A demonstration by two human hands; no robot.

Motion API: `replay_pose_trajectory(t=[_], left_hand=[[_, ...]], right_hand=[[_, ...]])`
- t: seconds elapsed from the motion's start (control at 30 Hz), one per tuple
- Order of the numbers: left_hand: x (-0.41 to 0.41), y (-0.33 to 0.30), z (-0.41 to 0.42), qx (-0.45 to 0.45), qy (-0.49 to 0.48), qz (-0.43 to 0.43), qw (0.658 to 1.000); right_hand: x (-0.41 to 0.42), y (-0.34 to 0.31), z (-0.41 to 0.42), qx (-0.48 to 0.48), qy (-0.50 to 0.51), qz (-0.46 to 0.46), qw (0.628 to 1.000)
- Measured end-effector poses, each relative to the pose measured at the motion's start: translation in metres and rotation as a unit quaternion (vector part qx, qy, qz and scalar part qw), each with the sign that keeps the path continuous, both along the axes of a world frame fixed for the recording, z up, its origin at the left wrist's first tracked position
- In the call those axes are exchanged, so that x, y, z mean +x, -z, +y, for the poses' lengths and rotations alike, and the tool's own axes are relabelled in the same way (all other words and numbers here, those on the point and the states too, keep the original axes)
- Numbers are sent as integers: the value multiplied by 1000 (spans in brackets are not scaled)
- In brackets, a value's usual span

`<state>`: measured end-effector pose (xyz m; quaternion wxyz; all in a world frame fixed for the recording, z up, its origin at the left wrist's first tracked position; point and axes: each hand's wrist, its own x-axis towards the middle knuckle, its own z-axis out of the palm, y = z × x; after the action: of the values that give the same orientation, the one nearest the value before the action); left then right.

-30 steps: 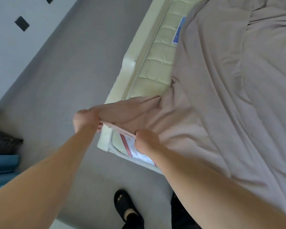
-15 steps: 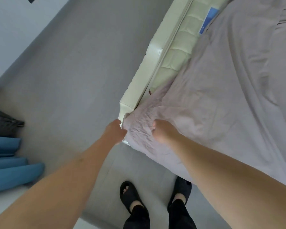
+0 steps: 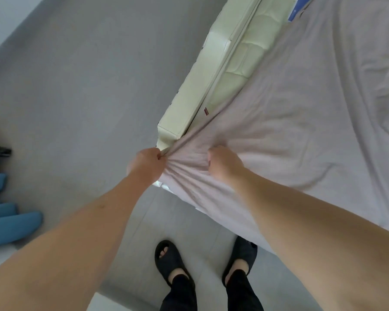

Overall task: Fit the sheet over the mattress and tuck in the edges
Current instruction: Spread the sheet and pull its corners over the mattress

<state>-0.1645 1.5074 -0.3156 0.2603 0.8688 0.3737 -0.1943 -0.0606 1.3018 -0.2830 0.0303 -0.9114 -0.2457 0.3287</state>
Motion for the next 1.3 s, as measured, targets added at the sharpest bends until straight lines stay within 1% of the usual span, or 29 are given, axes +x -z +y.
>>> replay_pose_trajectory(t=[0.07,0.13,0.17,0.2,0.27,0.37,0.47,0.53,0.63,0.7,0.77,0.8,0.83,0.87,0.9,0.93,0.97,1.0,1.03,1.07,1.1,1.13,1.17,1.2,1.27,1.3], left_hand=[[-27,-9,21,44,15,98,994],[-58,-9,40,24,19,217,976],[-67,-11,48,-3,23,242,970],[-70,-15,51,-35,24,238,970],[-58,-25,47,-83,13,185,979],[-20,-36,34,-116,-21,73,990],[18,-34,16,-140,-58,-2,988],[37,-26,4,-170,-83,-11,982],[48,-8,-12,-185,-93,31,978],[50,-4,-22,-152,-72,65,984],[51,-4,-26,-108,-75,61,989],[51,-6,-25,-122,-109,50,985],[52,-14,-23,-168,-165,30,971],[52,-23,-19,-238,-221,15,946],[53,-36,-13,-312,-268,0,912],[52,-45,-6,-361,-298,-21,883],[52,-51,0,-375,-315,-49,870],[53,-55,4,-347,-325,-74,876],[55,-55,9,-269,-328,-78,902],[56,-52,14,-159,-307,-50,937],[58,-54,15,-54,-277,-9,959],[61,-57,13,5,-259,17,966],[67,-64,9,17,-252,20,967],[72,-67,7,9,-250,5,968],[88,-75,-6,-5,-205,-19,979],[98,-80,-16,-17,-175,-28,984]], right_hand=[[-11,-10,1,12,0,7,1000],[-17,-18,1,10,-17,15,1000],[-15,-24,3,9,-20,14,1000],[-11,-30,5,8,-18,10,1000],[1,-35,10,10,-8,-13,1000],[24,-36,18,29,2,-53,998],[48,-26,26,63,-6,-99,993],[69,-18,33,81,-21,-113,990],[98,-7,44,86,-67,-137,985],[116,1,42,52,-110,-108,987],[127,6,38,-11,-169,-50,984],[133,5,37,-34,-192,-30,980],[141,1,38,-37,-188,-13,981],[148,-4,41,-23,-164,-5,986],[154,-13,44,8,-138,-10,990],[159,-19,48,58,-118,-44,990],[162,-26,50,118,-108,-88,983],[161,-29,51,172,-104,-110,973],[159,-30,50,195,-110,-98,970],[153,-30,48,180,-127,-44,974],[147,-30,42,149,-138,25,979],[140,-28,35,119,-134,67,982],[135,-27,27,113,-117,72,984],[129,-26,22,122,-98,57,986],[121,-28,5,136,-63,27,988],[117,-30,-6,129,-46,28,990]])
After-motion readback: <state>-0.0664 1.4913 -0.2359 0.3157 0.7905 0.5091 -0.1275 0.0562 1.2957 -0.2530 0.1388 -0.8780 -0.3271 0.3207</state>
